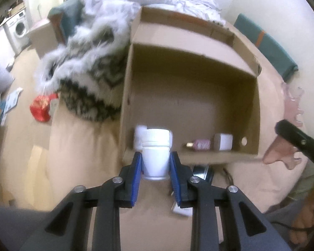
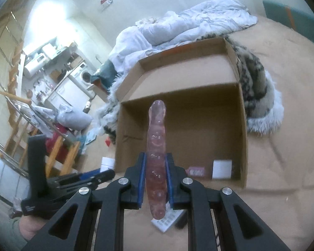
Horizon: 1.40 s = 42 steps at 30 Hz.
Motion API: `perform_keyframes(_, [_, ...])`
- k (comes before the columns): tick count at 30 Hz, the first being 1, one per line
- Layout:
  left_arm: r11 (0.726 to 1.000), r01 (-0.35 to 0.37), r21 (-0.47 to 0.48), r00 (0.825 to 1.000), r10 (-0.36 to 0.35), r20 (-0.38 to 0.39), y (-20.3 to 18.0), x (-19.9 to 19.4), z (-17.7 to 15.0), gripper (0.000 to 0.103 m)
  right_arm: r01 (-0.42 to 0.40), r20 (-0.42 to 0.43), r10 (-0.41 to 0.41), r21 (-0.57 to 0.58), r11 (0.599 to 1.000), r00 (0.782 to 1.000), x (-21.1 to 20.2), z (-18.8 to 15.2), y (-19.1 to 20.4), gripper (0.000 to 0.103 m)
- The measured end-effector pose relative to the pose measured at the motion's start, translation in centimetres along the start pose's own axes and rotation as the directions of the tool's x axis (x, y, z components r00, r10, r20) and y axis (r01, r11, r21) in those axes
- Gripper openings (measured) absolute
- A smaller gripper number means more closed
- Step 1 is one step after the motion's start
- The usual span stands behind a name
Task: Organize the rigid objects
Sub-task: 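Lift the white tube and pink toe separator and carry both toward the box, then lower the tube and toe separator into the box and open both tools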
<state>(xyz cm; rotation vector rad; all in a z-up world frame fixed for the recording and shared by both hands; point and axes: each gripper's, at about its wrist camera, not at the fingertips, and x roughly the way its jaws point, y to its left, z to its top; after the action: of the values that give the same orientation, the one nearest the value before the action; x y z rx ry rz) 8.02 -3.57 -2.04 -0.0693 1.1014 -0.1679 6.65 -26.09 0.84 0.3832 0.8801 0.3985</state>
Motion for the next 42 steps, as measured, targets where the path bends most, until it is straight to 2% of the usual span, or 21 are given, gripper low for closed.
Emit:
perform_keyframes(4, [0.999, -0.009, 0.035, 1.000, 0.008, 0.010, -1.2, 1.0, 2.8, 0.024, 0.037, -0.032, -0.038, -0.023, 0.999, 0.999, 1.9, 1.8, -0.5, 0.018])
perform_keyframes(8, [0.998, -0.019, 0.059, 1.000, 0.019, 0.003, -2.0, 2.9, 4.4, 0.024, 0.072, -0.082, -0.071, 0.009, 0.997, 0.994, 5.0, 2.8, -2.1, 0.018])
perform_keyframes(12, [0.998, -0.009, 0.064, 1.000, 0.010, -0.014, -1.9, 6.1, 4.8, 0.024, 0.095, -0.146, -0.086, 0.053, 0.994, 0.985, 8.6, 2.4, -4.1, 0.018])
perform_keyframes(17, [0.999, -0.017, 0.049, 0.999, 0.019, -0.051, -1.2, 9.7, 4.3, 0.024, 0.131, -0.230, -0.117, 0.047, 0.990, 0.966, 11.9, 0.7, -5.3, 0.018])
perform_keyframes(21, [0.999, -0.022, 0.043, 0.998, 0.025, -0.063, -1.1, 10.9, 4.1, 0.024, 0.135, -0.262, -0.115, 0.059, 0.989, 0.958, 12.9, 0.1, -6.0, 0.018])
perform_keyframes(26, [0.995, -0.056, 0.083, 0.998, 0.060, -0.036, -1.5, 11.4, 4.1, 0.024, 0.161, -0.289, -0.136, 0.064, 0.985, 0.948, 13.7, -0.2, -6.9, 0.018])
perform_keyframes(35, [0.995, -0.052, 0.089, 0.997, 0.057, -0.051, -1.8, 12.7, 3.9, 0.024, 0.183, -0.328, -0.147, 0.081, 0.980, 0.933, 15.0, -0.3, -7.1, 0.018])
perform_keyframes(42, [0.994, -0.055, 0.089, 0.997, 0.060, -0.052, -1.7, 13.0, 3.7, 0.024, 0.199, -0.330, -0.159, 0.089, 0.976, 0.931, 15.5, -0.3, -7.0, 0.018])
